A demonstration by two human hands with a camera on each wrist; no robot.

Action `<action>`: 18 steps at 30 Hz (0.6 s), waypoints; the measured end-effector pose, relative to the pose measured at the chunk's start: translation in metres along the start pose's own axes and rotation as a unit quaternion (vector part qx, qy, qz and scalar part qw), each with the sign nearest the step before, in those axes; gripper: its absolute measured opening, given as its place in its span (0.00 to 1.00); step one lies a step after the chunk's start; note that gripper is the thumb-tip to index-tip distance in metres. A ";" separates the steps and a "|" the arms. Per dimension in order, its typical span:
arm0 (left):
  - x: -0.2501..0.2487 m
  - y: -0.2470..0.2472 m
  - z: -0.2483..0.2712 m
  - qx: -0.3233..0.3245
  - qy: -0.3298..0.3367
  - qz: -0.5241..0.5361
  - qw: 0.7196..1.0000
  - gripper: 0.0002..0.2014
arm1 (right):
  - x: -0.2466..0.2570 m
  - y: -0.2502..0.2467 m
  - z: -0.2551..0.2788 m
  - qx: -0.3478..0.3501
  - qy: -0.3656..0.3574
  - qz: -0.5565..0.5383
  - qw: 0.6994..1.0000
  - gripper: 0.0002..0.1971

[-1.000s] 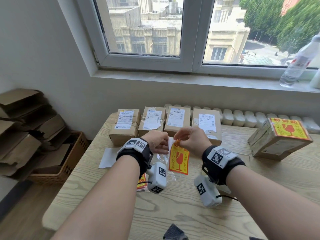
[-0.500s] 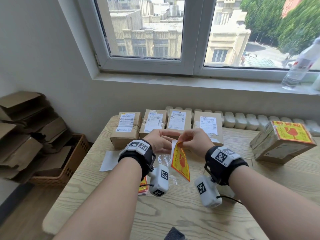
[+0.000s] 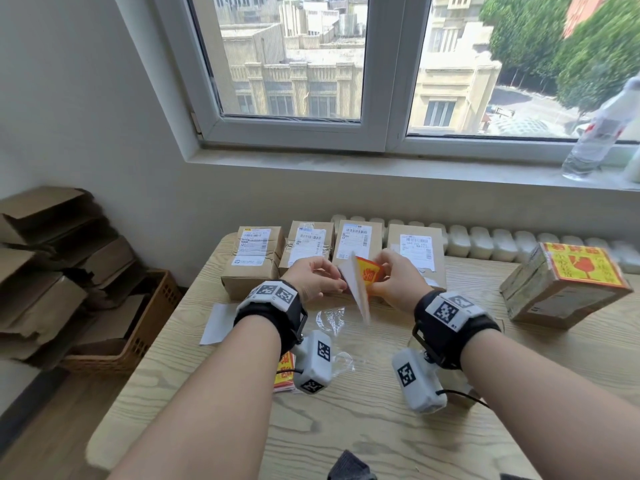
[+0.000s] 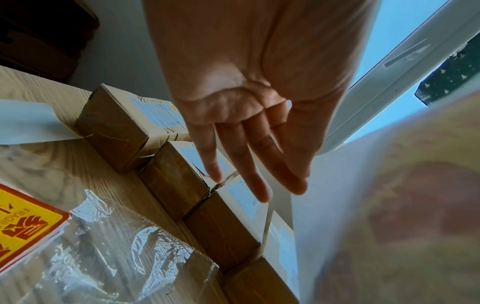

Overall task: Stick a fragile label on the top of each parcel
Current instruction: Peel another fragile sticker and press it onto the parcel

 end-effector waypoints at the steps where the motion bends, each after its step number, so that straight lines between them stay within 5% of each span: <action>1: -0.001 0.002 0.000 0.006 -0.003 0.002 1.000 0.12 | -0.001 0.001 -0.001 0.004 0.001 0.000 1.000 0.17; 5: -0.003 0.009 0.002 0.015 -0.019 0.015 1.000 0.17 | 0.000 0.008 0.000 0.039 0.014 -0.037 0.998 0.16; 8: 0.002 0.012 0.000 0.037 -0.031 0.020 0.999 0.04 | -0.001 0.012 0.002 0.054 0.022 -0.055 0.997 0.15; 12: 0.002 0.016 0.006 0.057 -0.045 0.040 0.997 0.01 | -0.002 0.018 0.002 0.074 0.035 -0.080 0.993 0.18; 15: 0.009 0.018 0.007 0.079 -0.068 0.061 0.993 0.25 | -0.001 0.023 0.001 0.073 0.032 -0.072 0.994 0.21; 18: 0.014 0.015 0.006 0.072 -0.060 0.064 0.994 0.27 | 0.002 0.025 0.000 0.062 0.021 -0.059 0.996 0.20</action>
Point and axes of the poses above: each hand's wrist, its own z-axis away from the middle knuckle, its own y-axis out of the palm, x = y × z, the point moved 8 cm from there along -z, towards the middle knuckle, and after that the axes turned 8 degrees about y, right-handed, at the moved point
